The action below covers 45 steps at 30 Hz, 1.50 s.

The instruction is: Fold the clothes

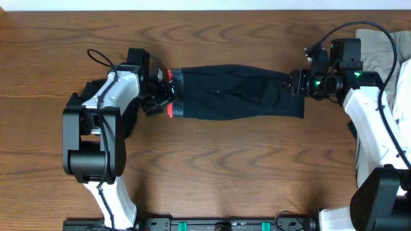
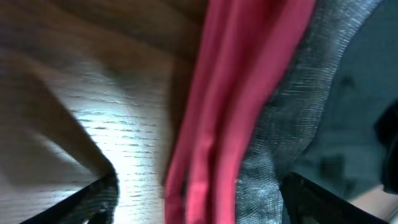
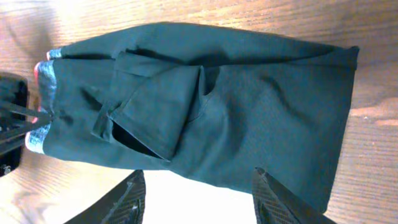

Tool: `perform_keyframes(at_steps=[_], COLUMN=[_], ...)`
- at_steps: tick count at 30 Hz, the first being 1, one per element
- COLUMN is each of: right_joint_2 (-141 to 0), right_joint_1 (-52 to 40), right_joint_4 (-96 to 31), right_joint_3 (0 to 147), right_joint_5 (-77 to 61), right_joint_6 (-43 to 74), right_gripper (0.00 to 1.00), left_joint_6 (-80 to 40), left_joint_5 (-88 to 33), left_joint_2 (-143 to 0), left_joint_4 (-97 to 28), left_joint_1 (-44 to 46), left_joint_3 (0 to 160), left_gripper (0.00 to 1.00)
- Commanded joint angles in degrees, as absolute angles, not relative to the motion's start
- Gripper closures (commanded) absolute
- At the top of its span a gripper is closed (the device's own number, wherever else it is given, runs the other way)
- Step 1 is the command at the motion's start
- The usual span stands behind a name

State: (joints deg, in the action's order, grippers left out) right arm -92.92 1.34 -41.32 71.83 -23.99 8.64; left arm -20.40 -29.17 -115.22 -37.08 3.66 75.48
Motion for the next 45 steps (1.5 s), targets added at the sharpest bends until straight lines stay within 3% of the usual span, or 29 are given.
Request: perform_keyframes(at_steps=[1, 3, 6, 8, 13, 21, 26, 38, 45], right_joint_2=[-92.31, -92.31, -92.31, -92.31, -92.31, -92.31, -92.31, -92.31, -92.31], right_joint_1=[1.45, 1.45, 1.45, 1.48, 1.50, 1.50, 1.50, 1.48, 1.48], right_joint_4=[-41.19, -41.21, -41.21, -41.19, -41.50, -42.24, -42.24, -43.35, -43.33], right_joint_3=[71.94, 71.94, 71.94, 71.94, 71.94, 71.94, 71.94, 71.94, 71.94], right_joint_5=[-24.14, -23.92, -23.79, -23.79, -23.79, -23.79, -23.79, -23.79, -23.79], right_joint_6=[7.62, 7.62, 7.62, 7.62, 7.60, 7.62, 7.62, 7.62, 7.62], right_gripper=[0.48, 0.48, 0.48, 0.48, 0.49, 0.49, 0.49, 0.51, 0.50], left_joint_6=[-21.76, -21.74, -21.76, -21.74, -21.71, -14.52, -9.61, -6.44, -10.72], left_joint_5=[-31.11, -32.80, -33.23, -34.89, -34.22, -16.47, -15.31, -14.66, -9.50], left_joint_2=[-118.34, -119.44, -119.50, -118.74, -112.84, -97.14, -93.71, -101.25, -107.98], left_joint_4=[-36.25, -35.44, -35.48, -35.59, -39.07, -53.74, -58.30, -53.19, -45.52], left_joint_1=[5.15, 6.17, 7.01, 7.03, 5.56, 3.66, 5.32, 20.64, 30.57], left_joint_3=[75.81, 75.81, 75.81, 75.90, 76.60, 85.69, 90.65, 90.83, 90.83], left_gripper=[0.19, 0.33, 0.75, 0.93, 0.94, 0.94, 0.94, 0.94, 0.94])
